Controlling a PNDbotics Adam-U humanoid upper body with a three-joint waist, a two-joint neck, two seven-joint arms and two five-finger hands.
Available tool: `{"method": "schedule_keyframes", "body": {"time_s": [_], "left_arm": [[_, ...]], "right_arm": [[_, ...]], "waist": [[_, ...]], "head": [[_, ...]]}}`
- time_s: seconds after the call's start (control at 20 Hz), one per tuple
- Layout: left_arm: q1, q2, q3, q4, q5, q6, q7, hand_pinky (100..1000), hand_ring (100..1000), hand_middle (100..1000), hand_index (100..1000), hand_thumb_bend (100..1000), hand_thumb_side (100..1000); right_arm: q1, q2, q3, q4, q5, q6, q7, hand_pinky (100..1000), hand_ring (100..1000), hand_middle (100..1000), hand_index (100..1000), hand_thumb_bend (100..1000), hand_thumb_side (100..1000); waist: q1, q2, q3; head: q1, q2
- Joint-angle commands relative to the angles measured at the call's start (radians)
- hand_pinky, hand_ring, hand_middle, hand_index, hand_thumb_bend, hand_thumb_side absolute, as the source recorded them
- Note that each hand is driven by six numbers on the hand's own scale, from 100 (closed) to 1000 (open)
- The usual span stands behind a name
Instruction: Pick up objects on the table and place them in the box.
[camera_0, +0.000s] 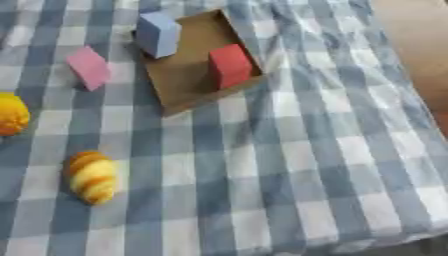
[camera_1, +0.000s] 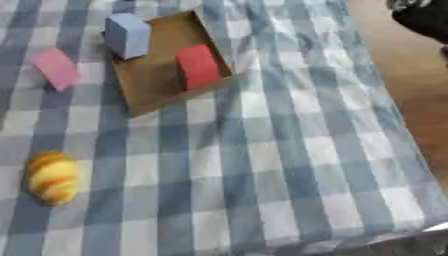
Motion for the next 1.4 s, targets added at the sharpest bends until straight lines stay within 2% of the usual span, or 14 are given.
{"method": "schedule_keyframes", "body": {"time_s": [0.05, 0.3, 0.55, 1.05, 1.2, 1.4], "left_arm": [[0.011, 0.04, 0.004, -0.015, -0.013, 0.036, -0.016, 889, 781, 733, 872, 575, 478], [0.018, 0.063, 0.006, -0.015, -0.035, 0.155, -0.142, 908, 817, 770, 905, 567, 462], [-0.027, 0.097, 0.025, -0.015, -0.004, 0.255, -0.223, 922, 835, 789, 913, 569, 411], [-0.119, 0.144, 0.01, -0.015, -0.013, 0.315, -0.341, 930, 854, 796, 888, 588, 332], [-0.185, 0.165, -0.017, -0.015, -0.041, 0.343, -0.412, 931, 857, 791, 884, 595, 328], [-0.302, 0.188, -0.069, -0.015, -0.088, 0.398, -0.555, 942, 873, 803, 885, 625, 336]], "right_arm": [[-0.005, -0.008, -0.021, -0.014, 0.006, -0.002, -0.017, 734, 755, 743, 781, 100, 476], [-0.014, 0.012, -0.013, -0.014, 0.001, 0.012, 0.004, 736, 748, 731, 773, 100, 478], [-0.03, 0.03, -0.011, -0.014, -0.027, 0.026, 0.033, 736, 743, 725, 772, 100, 491], [-0.037, 0.06, -0.017, -0.014, -0.055, 0.045, 0.062, 733, 732, 709, 771, 100, 498], [-0.045, 0.066, -0.014, -0.014, -0.062, 0.051, 0.072, 734, 731, 708, 770, 100, 500], [-0.056, 0.069, -0.011, -0.014, -0.071, 0.058, 0.083, 733, 728, 705, 769, 100, 498]], "waist": [[0.003, -0.024, 0.001], [0.007, -0.03, 0.015], [0.006, -0.042, 0.022], [0.001, -0.04, 0.024], [0.001, -0.039, 0.022], [0.002, -0.037, 0.017]], "head": [[-0.001, 0.003], [-0.004, 0.01], [0.032, 0.022], [0.049, 0.012], [0.057, 0.013], [0.064, 0.016]]}}
